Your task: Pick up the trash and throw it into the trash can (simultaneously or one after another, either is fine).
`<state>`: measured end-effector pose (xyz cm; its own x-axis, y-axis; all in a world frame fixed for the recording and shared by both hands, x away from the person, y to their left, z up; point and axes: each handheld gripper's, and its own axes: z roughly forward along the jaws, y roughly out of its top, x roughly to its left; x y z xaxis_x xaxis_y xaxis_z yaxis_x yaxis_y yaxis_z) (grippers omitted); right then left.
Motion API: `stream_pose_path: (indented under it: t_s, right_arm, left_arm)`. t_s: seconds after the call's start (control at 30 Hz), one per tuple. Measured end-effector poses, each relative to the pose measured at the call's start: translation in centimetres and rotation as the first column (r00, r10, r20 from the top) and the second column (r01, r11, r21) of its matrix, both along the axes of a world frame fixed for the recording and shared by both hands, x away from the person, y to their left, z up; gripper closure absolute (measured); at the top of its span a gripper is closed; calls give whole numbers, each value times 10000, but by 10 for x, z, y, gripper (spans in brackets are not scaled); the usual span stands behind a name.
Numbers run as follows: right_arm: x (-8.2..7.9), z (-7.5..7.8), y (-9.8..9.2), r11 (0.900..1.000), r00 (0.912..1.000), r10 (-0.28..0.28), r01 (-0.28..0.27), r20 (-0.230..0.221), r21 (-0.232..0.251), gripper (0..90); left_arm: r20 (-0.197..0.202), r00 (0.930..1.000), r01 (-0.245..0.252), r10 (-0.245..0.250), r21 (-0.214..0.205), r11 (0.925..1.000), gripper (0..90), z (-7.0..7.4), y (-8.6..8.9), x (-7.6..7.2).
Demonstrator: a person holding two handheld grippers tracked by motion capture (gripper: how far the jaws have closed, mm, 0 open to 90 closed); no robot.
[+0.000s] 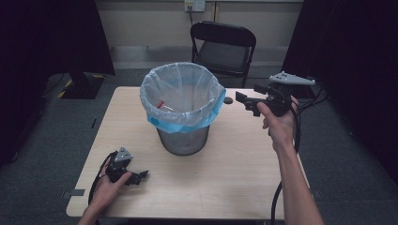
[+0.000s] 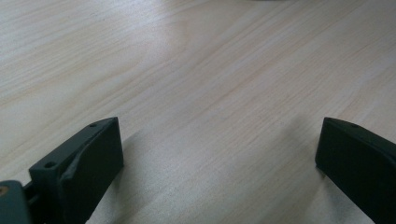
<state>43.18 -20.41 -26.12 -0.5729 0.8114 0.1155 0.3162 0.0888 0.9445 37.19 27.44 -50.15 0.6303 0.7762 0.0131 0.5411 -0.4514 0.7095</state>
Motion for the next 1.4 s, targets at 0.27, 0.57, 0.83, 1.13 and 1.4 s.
stream_pose_path:
  t_s: [0.27,0.57,0.83,1.13,1.4]
  right_arm:
    - [-6,-19,-13,9987,9988,-287,270,-400,-421,182]
    - [-14,-51,-21,9953,9951,-713,664,-686,-705,183]
    - [-17,-81,-27,9886,9875,-1128,1003,-1106,-1121,182]
    - [-20,-113,-37,9815,9730,-1500,1252,-1752,-1450,188]
    - [-23,-150,-48,9716,9502,-1861,1401,-2502,-1907,187]
  left_arm:
    - [-4,10000,-21,21,-10,10000,3,0,0,0]
    - [-36,10000,-74,74,-20,10000,3,0,0,-1]
    - [-42,10000,-91,91,3,10000,3,0,0,-1]
    - [-46,9999,-114,114,17,9999,3,0,0,-1]
    - [-40,9999,-129,130,44,9999,3,0,0,-1]
